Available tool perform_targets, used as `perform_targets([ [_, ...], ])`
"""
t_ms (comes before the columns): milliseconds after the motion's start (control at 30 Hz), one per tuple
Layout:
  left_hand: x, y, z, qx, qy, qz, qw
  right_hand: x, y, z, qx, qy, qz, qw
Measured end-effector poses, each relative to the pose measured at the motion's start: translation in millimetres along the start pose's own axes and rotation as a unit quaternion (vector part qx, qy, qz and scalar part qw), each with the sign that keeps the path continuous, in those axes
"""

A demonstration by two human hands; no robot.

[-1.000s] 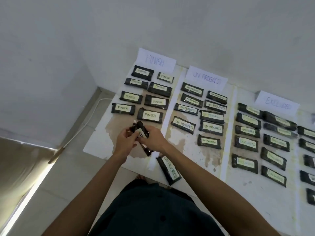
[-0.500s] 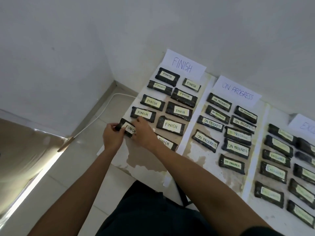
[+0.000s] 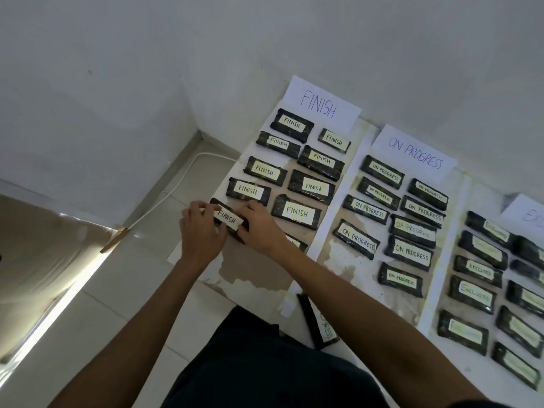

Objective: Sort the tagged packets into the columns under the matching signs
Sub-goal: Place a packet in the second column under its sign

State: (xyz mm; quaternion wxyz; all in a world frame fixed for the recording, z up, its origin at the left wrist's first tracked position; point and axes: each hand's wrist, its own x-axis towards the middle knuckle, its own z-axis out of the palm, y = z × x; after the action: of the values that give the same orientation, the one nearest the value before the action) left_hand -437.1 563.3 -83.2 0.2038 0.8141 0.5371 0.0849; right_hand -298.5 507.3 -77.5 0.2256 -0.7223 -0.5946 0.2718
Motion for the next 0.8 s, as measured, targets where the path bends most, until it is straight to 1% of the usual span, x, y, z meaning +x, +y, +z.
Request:
perform_targets([
  [33, -5, 4, -2, 0.007, -0.012, 0.048, 0.999, -9, 2, -5, 0.004, 0.011, -0.006, 1.0],
  [100, -17, 13, -6, 0.002, -0.049, 0.117, 0.992, -29, 7, -18, 0.016, 0.03, -0.014, 0.999],
  [200, -40, 27, -2, -0.034, -0.107, 0.174, 0.978, -65, 22, -33, 0.036, 0.036, 0.002, 0.999],
  [300, -67, 39, 11, -0.063, -0.153, 0.191, 0.968, -108, 44, -42, 0.042, 0.04, 0.069, 0.996],
  [367, -85, 47, 21, -0.067, -0.192, 0.191, 0.96, -141, 59, -40, 0.029, 0.019, 0.138, 0.99],
  [467, -112, 56, 32, -0.085, -0.252, 0.174, 0.948, -184, 64, -25, -0.017, -0.003, 0.216, 0.976],
  [533, -131, 67, 41, -0.078, -0.289, 0.164, 0.94, -207, 62, -14, -0.071, -0.052, 0.249, 0.965],
  [600, -146, 79, 49, -0.045, -0.306, 0.176, 0.935, -218, 60, -5, -0.103, -0.075, 0.251, 0.96],
  [700, -162, 96, 60, -0.019, -0.304, 0.206, 0.93, -222, 60, -2, -0.115, -0.052, 0.225, 0.966],
  [800, -168, 114, 70, -0.033, -0.295, 0.218, 0.93, -217, 72, -16, -0.127, -0.021, 0.221, 0.967],
])
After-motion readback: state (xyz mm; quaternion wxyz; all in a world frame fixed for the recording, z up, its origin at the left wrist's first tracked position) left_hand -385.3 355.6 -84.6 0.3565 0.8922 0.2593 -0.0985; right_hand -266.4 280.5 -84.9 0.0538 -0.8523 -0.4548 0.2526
